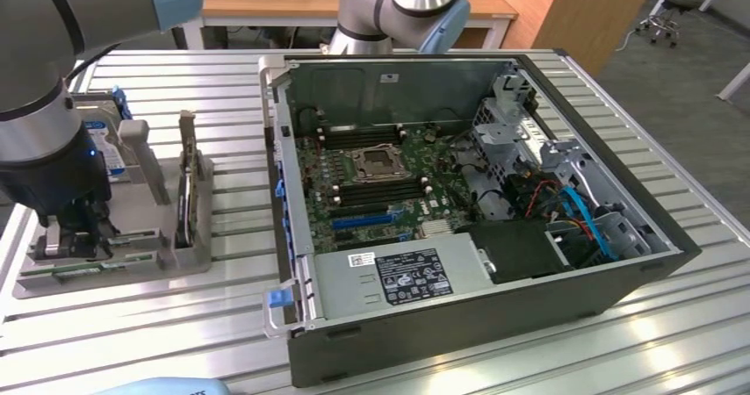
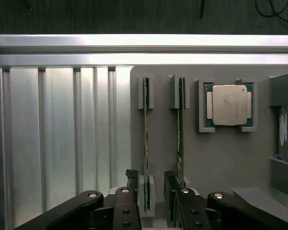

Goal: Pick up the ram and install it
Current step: 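Pick up the ram and move it above insertion slot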

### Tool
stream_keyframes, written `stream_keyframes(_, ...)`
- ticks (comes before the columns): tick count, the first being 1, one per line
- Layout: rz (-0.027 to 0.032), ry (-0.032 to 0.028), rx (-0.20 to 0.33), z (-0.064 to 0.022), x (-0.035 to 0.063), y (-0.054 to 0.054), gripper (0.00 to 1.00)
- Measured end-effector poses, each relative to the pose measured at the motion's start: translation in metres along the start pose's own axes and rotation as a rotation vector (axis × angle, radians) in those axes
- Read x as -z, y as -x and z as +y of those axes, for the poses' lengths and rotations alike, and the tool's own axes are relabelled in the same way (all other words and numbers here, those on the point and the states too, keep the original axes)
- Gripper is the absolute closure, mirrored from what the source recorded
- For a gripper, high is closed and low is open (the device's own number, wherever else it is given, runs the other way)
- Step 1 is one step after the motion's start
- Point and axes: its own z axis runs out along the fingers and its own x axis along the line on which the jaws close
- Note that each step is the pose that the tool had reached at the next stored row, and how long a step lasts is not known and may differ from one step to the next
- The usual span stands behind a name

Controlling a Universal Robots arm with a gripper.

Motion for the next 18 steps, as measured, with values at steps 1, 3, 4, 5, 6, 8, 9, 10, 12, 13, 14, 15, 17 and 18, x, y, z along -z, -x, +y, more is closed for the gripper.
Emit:
stream_keyframes(1, 0.0, 0.0, 0.0, -0.0001, -0.0014, 0.0, 0.65)
stream_keyframes(3, 0.0001, 0.0002, 0.0, -0.0002, -0.0041, 0.0, 0.65)
stream_keyframes(4, 0.0, 0.0001, 0.0, -0.0003, -0.0057, 0.0, 0.65)
stream_keyframes(5, 0.0001, 0.0001, 0.0, -0.0003, -0.0071, 0.0, 0.65)
stream_keyframes(6, 0.0001, 0.0001, 0.0, -0.0003, -0.0084, 0.0, 0.65)
stream_keyframes(8, 0.0, 0.0001, 0.001, -0.0004, -0.0103, 0.0, 0.65)
stream_keyframes(9, 0.0001, 0.0001, 0.002, -0.0005, -0.0109, 0.0, 0.65)
stream_keyframes(10, 0.0003, 0.0002, 0.005, -0.0005, -0.0116, 0.0, 0.65)
stream_keyframes(12, 0.0007, 0.0004, 0.013, -0.0005, -0.0126, 0.0, 0.65)
stream_keyframes(13, 0.0009, 0.0006, 0.018, -0.0005, -0.013, 0.0, 0.65)
stream_keyframes(14, 0.0012, 0.0007, 0.024, -0.0006, -0.0134, 0.0, 0.65)
stream_keyframes(15, 0.0015, 0.0009, 0.029, -0.0005, -0.0136, 0.0, 0.65)
stream_keyframes(17, 0.0014, 0.0007, 0.03, -0.0005, -0.0144, 0.0, 0.65)
stream_keyframes(18, 0.0013, 0.0006, 0.031, -0.0005, -0.0152, 0.0, 0.65)
